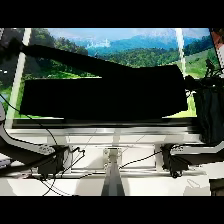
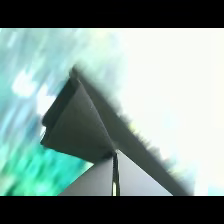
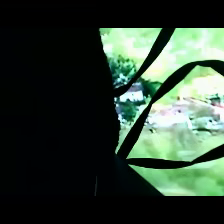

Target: Fold the clothes and pants, and hang the long-sleeved shirts on hangers.

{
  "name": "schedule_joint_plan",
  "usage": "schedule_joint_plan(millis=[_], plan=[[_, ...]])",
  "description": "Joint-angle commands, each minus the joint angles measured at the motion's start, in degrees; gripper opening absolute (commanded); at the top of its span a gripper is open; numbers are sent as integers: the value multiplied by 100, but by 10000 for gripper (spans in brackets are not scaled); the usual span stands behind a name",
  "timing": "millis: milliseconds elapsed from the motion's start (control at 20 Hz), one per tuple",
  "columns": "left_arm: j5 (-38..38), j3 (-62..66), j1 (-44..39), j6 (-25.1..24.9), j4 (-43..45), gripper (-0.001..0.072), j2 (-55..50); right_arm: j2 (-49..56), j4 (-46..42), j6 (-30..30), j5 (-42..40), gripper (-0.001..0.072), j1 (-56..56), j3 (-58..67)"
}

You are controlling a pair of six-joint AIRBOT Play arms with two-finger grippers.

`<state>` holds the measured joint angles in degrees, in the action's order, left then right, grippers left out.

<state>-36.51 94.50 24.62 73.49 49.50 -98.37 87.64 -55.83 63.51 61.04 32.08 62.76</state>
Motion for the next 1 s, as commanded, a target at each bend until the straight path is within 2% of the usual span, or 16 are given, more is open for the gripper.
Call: schedule_joint_plan(millis=[0,300,700,950], plan=[[-389,833,-61,-11,2,5,186,-4,332,2,-63,27,2,4],[-387,1123,-90,-68,457,5,529,-4,337,2,-59,27,2,4],[-638,1123,-118,-70,452,5,538,-4,339,4,-17,27,2,4],[-7,1134,-144,-70,380,5,540,-4,356,4,-46,28,2,4]])
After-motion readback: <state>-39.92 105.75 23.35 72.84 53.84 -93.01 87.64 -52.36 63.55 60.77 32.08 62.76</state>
